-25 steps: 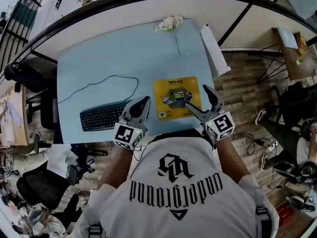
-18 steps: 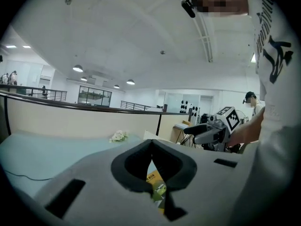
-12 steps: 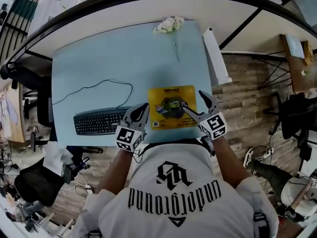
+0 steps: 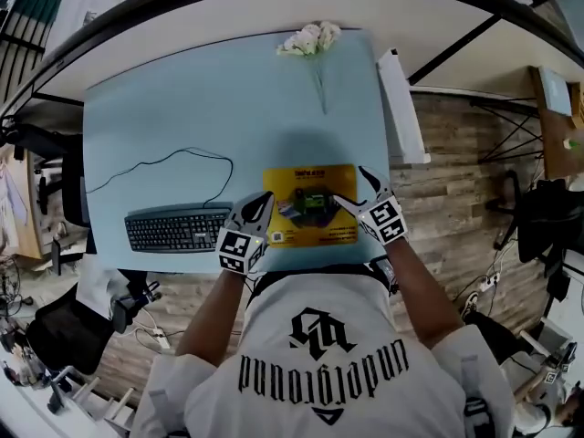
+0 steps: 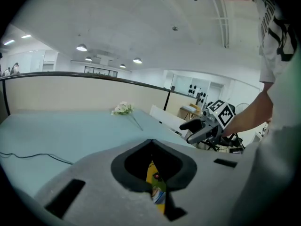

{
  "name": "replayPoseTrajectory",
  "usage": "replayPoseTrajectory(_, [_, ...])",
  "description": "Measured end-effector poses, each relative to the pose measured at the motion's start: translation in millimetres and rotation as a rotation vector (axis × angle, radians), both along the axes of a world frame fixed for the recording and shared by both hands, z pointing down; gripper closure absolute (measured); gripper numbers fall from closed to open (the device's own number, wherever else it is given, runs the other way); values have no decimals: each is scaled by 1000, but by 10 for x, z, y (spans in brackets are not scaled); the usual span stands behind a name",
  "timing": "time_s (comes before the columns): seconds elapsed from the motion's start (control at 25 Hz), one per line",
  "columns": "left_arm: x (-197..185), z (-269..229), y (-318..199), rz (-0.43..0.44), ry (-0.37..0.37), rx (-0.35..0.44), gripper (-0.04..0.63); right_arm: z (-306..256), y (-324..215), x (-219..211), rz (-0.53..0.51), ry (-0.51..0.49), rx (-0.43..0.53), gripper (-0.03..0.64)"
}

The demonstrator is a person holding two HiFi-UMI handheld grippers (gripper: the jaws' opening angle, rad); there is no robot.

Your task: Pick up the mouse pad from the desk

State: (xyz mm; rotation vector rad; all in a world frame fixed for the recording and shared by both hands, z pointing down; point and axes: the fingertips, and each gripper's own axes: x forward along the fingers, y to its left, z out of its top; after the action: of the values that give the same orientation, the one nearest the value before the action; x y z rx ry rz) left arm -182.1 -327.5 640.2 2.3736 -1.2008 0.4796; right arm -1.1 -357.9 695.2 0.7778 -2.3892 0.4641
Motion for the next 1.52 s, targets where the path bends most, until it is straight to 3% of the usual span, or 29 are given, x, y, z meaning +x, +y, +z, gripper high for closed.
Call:
replayPoseTrajectory(0.36, [-20,530,-48,-5,-48,-86,588,789,-65,30,-80,105,-107,208])
replayPoseTrajectory(0.72, [-31,774,-29,-6,-67,-131,588,1067,-59,28,-97,157,-185,178])
replayPoseTrajectory(0.96, [-47,801,-41,-15,-68,-131,588,1119,-83,37,-138,260,-116,195])
replayPoseTrajectory(1.2, [-43,783,10,-25,-58,-136,588,1130,-70,28,-135,269,-110,199])
replayPoseTrajectory(1.52, [-45,645,79,-35,-43,-116,588,1085,104,-101,-179,275,-117,370])
